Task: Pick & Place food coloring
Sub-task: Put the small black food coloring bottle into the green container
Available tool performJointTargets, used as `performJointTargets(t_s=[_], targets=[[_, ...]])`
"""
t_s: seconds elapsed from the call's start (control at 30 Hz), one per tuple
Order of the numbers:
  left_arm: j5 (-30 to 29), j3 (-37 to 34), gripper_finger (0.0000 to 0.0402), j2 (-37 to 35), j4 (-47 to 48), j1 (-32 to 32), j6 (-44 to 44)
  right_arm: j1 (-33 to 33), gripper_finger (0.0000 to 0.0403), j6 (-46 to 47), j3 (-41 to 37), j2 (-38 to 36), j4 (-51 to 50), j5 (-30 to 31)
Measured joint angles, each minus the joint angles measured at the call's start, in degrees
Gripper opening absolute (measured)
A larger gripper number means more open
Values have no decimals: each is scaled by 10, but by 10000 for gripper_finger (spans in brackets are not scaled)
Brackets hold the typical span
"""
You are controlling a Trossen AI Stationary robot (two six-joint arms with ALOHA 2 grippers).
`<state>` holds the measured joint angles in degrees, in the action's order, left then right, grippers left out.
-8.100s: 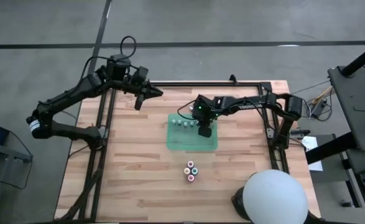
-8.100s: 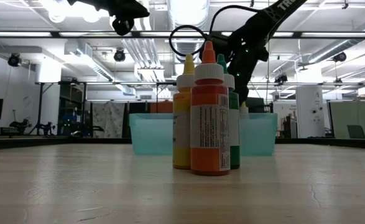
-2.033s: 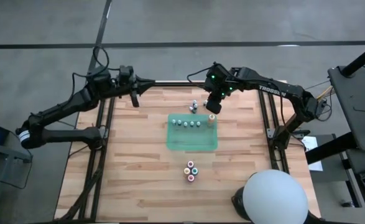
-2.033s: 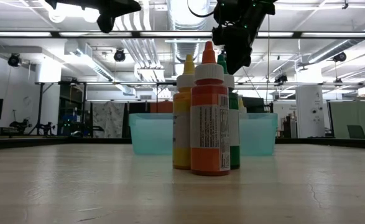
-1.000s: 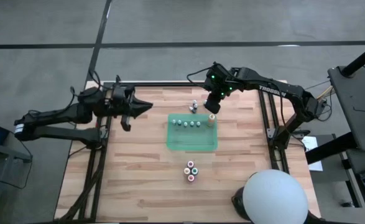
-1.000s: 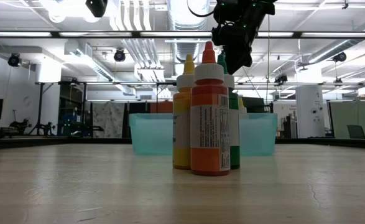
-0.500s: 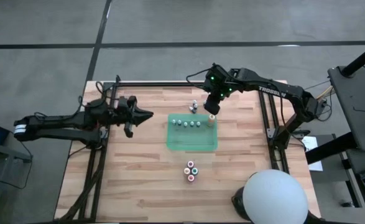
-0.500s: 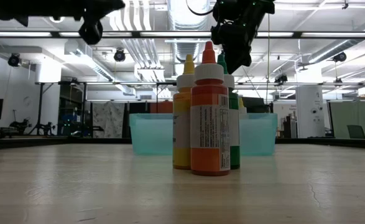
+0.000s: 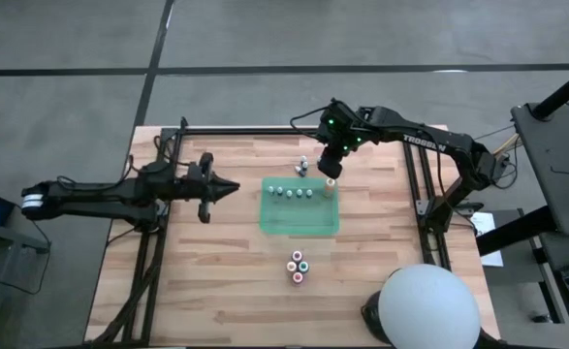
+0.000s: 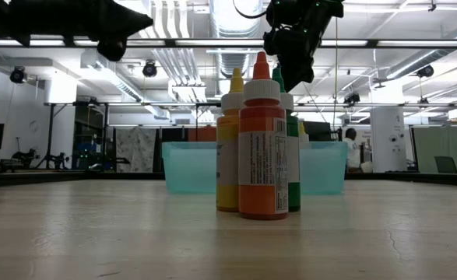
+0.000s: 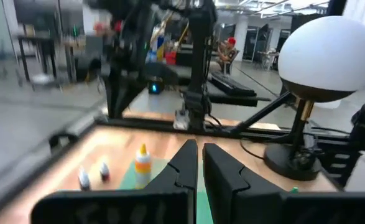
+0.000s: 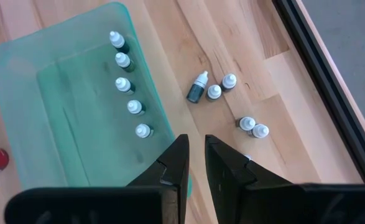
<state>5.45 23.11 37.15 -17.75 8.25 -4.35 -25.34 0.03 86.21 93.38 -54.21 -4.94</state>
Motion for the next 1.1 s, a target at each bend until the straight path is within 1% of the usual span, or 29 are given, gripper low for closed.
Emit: performJointTargets(t_s=[0.1, 0.33, 0.6, 0.77, 0.97, 1.1], targets=[[0, 0, 0, -14, 0, 0, 25, 0, 43, 0, 0, 0, 2, 0], [0, -6, 0, -51, 10, 0, 45, 8, 43, 0, 0, 0, 7, 0], [0, -64, 0, -112, 7, 0, 40, 11, 43, 1, 0, 0, 9, 0], [-3, -94, 0, -146, 8, 0, 11, 11, 43, 2, 0, 0, 9, 0], [-5, -132, 0, -172, 12, 0, -5, 11, 43, 2, 0, 0, 9, 0], [-5, -145, 0, -181, 11, 0, -5, 11, 43, 2, 0, 0, 10, 0]])
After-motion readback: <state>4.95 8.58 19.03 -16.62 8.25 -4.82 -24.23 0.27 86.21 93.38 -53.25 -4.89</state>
